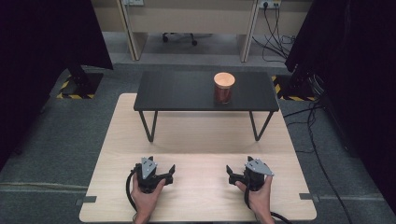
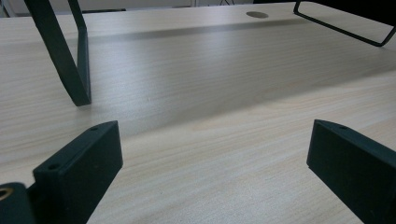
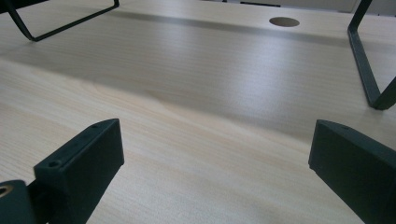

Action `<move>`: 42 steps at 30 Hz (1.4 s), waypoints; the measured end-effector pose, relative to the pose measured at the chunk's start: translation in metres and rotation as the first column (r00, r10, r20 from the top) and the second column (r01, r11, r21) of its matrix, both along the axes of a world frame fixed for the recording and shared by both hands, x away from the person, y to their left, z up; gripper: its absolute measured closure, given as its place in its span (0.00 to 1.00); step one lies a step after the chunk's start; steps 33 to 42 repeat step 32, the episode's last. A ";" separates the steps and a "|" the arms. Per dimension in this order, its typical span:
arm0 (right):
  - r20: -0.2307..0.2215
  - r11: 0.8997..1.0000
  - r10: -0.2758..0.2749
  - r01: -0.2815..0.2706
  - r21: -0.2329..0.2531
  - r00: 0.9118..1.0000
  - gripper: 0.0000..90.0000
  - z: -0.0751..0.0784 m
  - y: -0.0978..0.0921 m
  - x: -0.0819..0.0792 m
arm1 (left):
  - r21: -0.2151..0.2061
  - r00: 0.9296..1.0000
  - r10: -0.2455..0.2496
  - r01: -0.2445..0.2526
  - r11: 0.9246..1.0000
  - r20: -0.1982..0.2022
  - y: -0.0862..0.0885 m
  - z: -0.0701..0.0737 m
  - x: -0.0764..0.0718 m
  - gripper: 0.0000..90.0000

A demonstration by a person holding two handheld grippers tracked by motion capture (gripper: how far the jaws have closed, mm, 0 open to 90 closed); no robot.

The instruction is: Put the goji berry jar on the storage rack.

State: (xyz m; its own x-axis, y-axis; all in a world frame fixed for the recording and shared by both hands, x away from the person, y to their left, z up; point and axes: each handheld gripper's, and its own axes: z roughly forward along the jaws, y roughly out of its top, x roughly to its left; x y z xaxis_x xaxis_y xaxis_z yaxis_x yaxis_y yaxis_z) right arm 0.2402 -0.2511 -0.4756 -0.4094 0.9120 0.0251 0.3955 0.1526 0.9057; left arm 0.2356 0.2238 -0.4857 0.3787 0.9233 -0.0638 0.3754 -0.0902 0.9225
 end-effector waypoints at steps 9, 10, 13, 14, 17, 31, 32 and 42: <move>0.002 1.000 -0.006 0.006 0.022 1.000 0.04 -0.002 -0.004 -0.002 | 0.001 1.000 0.002 -0.002 1.000 0.000 0.000 0.000 0.000 0.03; 0.003 1.000 -0.005 0.005 0.024 1.000 0.04 -0.003 -0.005 -0.002 | 0.002 1.000 0.002 -0.002 1.000 0.000 0.000 0.000 0.000 0.03; 0.002 1.000 -0.008 0.008 0.027 1.000 0.04 -0.003 -0.006 -0.002 | 0.004 1.000 0.001 -0.001 1.000 0.000 0.000 0.000 0.000 0.03; 0.002 1.000 -0.007 0.007 0.027 1.000 0.04 -0.003 -0.007 -0.002 | 0.004 1.000 0.000 0.000 1.000 -0.001 0.000 0.000 0.000 0.03; 0.006 1.000 -0.004 0.004 0.025 1.000 0.04 -0.003 -0.007 -0.002 | 0.002 1.000 0.001 -0.001 1.000 -0.002 0.000 0.000 0.000 0.03; 0.006 0.999 -0.005 0.004 0.033 1.000 0.04 -0.004 -0.008 -0.002 | 0.005 1.000 -0.001 0.001 1.000 0.000 0.000 0.000 0.000 0.03; 0.007 1.000 -0.003 0.003 0.031 1.000 0.04 -0.004 -0.008 -0.002 | 0.005 1.000 -0.001 0.001 1.000 -0.001 0.000 0.000 0.000 0.03; 0.007 1.000 -0.003 0.003 0.031 1.000 0.04 -0.004 -0.008 -0.002 | 0.005 1.000 -0.001 0.001 1.000 -0.001 0.000 0.000 0.000 0.03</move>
